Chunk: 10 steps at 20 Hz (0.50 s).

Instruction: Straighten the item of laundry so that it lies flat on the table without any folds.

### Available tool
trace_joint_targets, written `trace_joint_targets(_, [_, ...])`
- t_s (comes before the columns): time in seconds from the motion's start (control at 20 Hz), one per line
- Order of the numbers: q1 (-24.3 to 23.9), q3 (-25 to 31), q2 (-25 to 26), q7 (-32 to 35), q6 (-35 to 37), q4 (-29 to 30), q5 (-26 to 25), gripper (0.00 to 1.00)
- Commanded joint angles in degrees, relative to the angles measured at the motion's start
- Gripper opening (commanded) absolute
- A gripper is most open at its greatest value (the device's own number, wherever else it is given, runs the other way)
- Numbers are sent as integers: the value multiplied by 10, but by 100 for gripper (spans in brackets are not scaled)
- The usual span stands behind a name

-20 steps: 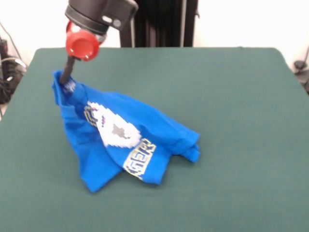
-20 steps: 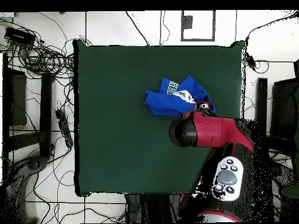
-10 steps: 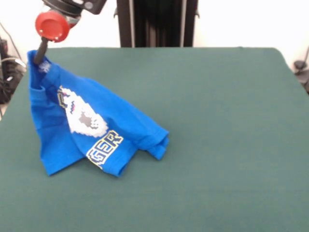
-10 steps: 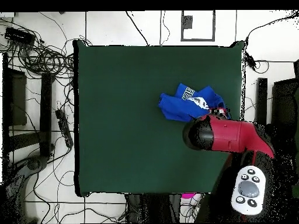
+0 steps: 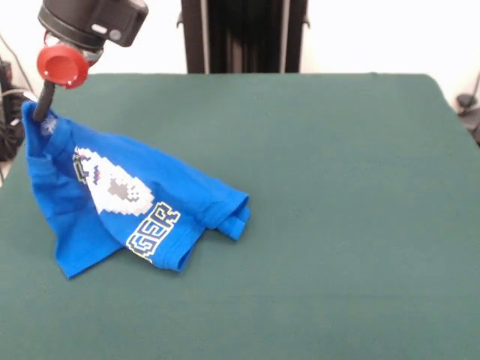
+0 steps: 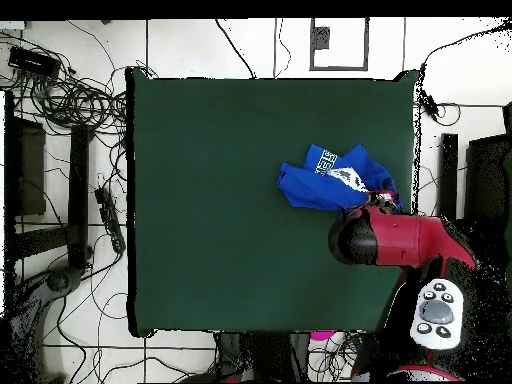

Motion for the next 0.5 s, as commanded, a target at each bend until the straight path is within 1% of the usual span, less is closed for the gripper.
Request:
trace_joint_targets(0.05, [27, 56, 41, -83, 40, -11, -21, 100])
trace_joint_targets(0.2, [38, 45, 46, -71, 38, -18, -27, 100])
trace_joint_targets(0.3, [56, 19, 55, -36, 36, -25, -23, 100])
trace_joint_targets(0.45, [43, 38, 36, -68, 68, -14, -11, 100])
trace_joint_targets(0.5, [29, 56, 24, -91, 84, -5, -4, 100])
